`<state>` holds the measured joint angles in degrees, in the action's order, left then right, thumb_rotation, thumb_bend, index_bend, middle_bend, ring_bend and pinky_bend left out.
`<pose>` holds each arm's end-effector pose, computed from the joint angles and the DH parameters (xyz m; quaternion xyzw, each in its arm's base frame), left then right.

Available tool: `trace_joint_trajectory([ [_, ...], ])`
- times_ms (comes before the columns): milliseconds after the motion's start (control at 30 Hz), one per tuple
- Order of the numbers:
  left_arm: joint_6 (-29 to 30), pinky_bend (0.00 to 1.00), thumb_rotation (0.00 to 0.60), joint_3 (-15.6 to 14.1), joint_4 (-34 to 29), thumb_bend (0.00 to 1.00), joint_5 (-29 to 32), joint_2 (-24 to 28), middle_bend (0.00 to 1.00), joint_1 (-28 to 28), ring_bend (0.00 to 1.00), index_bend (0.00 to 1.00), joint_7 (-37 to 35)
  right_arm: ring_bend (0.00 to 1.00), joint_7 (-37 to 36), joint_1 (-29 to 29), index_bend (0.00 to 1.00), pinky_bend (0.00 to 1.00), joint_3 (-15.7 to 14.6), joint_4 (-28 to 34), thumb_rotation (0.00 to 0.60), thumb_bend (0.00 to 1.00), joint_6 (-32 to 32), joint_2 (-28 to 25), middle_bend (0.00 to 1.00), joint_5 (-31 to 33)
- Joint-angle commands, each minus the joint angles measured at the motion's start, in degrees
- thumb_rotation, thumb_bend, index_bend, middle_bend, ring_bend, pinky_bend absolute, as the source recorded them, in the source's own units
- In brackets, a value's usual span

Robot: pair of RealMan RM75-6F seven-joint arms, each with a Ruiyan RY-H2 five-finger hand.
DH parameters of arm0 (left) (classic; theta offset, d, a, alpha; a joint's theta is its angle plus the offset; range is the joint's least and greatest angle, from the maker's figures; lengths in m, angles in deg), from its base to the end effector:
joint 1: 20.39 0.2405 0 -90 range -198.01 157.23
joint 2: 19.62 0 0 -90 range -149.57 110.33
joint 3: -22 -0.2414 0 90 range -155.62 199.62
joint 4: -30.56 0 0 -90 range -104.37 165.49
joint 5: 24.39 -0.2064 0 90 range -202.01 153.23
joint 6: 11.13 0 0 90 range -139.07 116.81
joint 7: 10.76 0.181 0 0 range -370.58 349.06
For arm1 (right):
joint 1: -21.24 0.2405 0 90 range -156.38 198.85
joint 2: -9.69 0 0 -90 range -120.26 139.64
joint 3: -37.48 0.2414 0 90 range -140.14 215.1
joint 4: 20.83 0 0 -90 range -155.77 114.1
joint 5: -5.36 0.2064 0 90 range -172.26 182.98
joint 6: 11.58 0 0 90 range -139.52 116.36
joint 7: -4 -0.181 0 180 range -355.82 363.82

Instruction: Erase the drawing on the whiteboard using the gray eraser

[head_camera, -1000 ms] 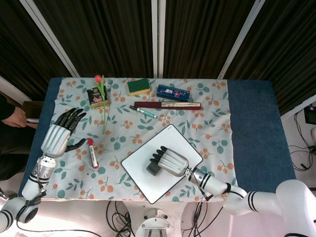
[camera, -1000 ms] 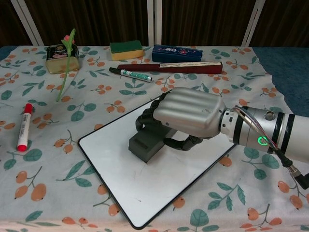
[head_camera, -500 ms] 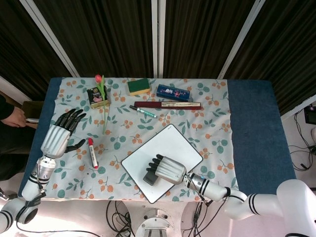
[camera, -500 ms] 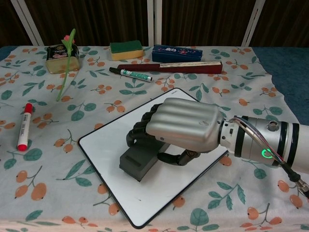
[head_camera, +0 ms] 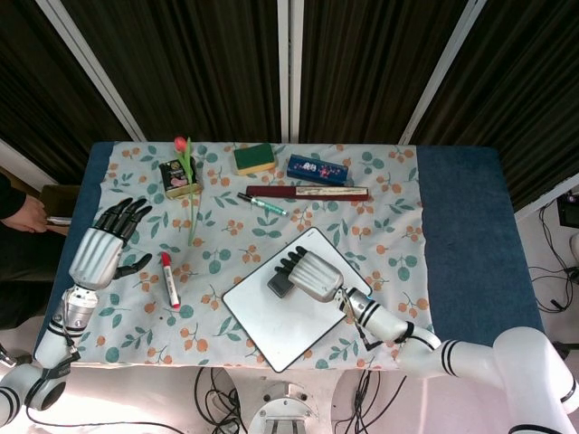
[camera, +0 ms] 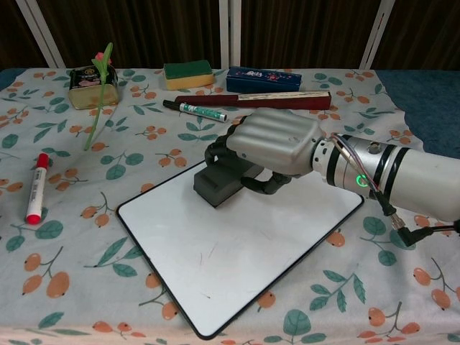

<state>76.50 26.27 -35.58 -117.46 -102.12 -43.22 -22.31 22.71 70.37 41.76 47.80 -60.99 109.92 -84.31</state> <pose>-0.2382 0.3118 0.0982 -0.6491 -0.2707 -0.5233 0.4811 -0.0776 -0.3335 -0.1094 0.8773 -0.1426 0.3429 0.3040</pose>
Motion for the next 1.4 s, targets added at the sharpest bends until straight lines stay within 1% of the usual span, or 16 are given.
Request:
trace_joint_trajectory([
  [33,0.02,0.19,0.599,-0.04,0.04,0.20,-0.06,0.04,0.10,0.04,0.07,0.12,-0.09,0.39,0.33,0.28,0.55,0.41,1.18,-1.87,0.600,0.46,0.10,0.39,0.51,1.48],
  [200,0.13,0.19,0.598,-0.03,-0.10,0.20,-0.20,0.27,0.10,0.08,0.07,0.12,-0.09,0.39,-0.24,-0.06,0.55,0.41,3.05,-3.35,0.600,0.46,-1.58,-1.09,0.51,3.17],
  [300,0.26,0.19,0.599,-0.04,-0.37,0.20,-0.34,0.47,0.10,0.13,0.07,0.12,0.04,0.39,-1.08,-0.66,0.55,0.41,3.82,-3.02,0.600,0.46,-3.24,-3.54,0.51,3.58],
  [433,0.37,0.19,0.599,-0.18,-0.52,0.20,-0.51,0.51,0.10,0.26,0.07,0.12,0.21,0.39,-1.24,-2.83,0.55,0.41,4.23,-3.30,0.600,0.46,-5.16,-8.60,0.51,5.22],
  [567,0.38,0.19,0.598,-0.34,-0.33,0.20,-0.58,0.00,0.10,0.37,0.07,0.12,0.05,0.39,-0.89,-4.87,0.55,0.41,3.72,-6.22,0.600,0.46,-3.47,-12.12,0.51,8.52],
  [633,0.29,0.19,0.598,-0.54,-0.15,0.20,-0.75,-0.31,0.10,0.40,0.07,0.12,0.23,0.39,-2.19,-5.93,0.55,0.41,3.65,-7.84,0.600,0.46,-2.72,-13.07,0.51,10.22],
  [700,0.11,0.19,0.599,-0.71,0.05,0.20,-0.83,-0.51,0.10,0.41,0.07,0.12,0.42,0.39,-3.89,-6.70,0.55,0.41,3.25,-8.94,0.600,0.46,-2.21,-13.56,0.51,10.87],
  [800,-0.24,0.19,0.599,-0.83,0.30,0.20,-0.79,-0.87,0.10,0.37,0.07,0.12,0.37,0.39,-7.34,-7.48,0.55,0.41,1.69,-10.75,0.600,0.46,-2.04,-13.91,0.51,9.56],
  [1033,-0.45,0.19,0.598,-0.77,0.29,0.20,-0.80,-1.13,0.10,0.25,0.07,0.12,0.91,0.38,-11.81,-7.22,0.55,0.38,0.39,-13.63,0.600,0.43,-2.06,-11.84,0.49,7.44],
  [1100,-0.42,0.19,0.599,-0.77,0.21,0.20,-0.71,-1.03,0.10,0.36,0.07,0.12,0.99,0.28,-12.60,-7.07,0.46,0.33,0.01,-13.76,0.600,0.38,-1.21,-11.65,0.42,7.31],
  [1133,-0.38,0.19,0.599,-0.79,0.18,0.20,-0.64,-0.95,0.10,0.46,0.07,0.12,0.97,0.21,-13.19,-6.95,0.37,0.30,-0.34,-13.36,0.600,0.35,0.07,-11.93,0.35,7.48],
  [1167,-0.34,0.19,0.599,-0.81,0.18,0.20,-0.59,-0.88,0.10,0.55,0.07,0.12,0.94,0.09,-13.52,-6.89,0.19,0.20,-0.46,-12.83,0.600,0.29,1.00,-12.30,0.19,7.81],
  [1200,-0.31,0.19,0.599,-0.86,0.21,0.20,-0.55,-0.79,0.10,0.67,0.07,0.12,0.91,0.02,-13.55,-6.90,0.07,0.11,-0.34,-12.07,0.600,0.23,1.60,-12.76,0.07,8.32],
  [1233,-0.30,0.19,0.599,-0.90,0.24,0.20,-0.53,-0.71,0.10,0.75,0.07,0.12,0.90,0.00,-13.55,-6.99,0.01,0.07,-0.16,-11.56,0.600,0.20,1.55,-13.03,0.02,8.61],
  [1300,-0.27,0.19,0.599,-0.95,0.30,0.20,-0.45,-0.55,0.10,0.90,0.07,0.12,0.85,0.00,-13.55,-7.25,0.00,0.01,0.17,-10.54,0.600,0.13,1.29,-13.66,0.00,9.13],
  [1400,-0.07,0.19,0.595,-0.83,0.24,0.20,-0.22,-0.33,0.10,1.15,0.07,0.12,0.75,0.00,-12.80,-7.98,0.00,0.00,0.65,-8.02,0.600,0.10,0.28,-15.17,0.00,9.93],
])
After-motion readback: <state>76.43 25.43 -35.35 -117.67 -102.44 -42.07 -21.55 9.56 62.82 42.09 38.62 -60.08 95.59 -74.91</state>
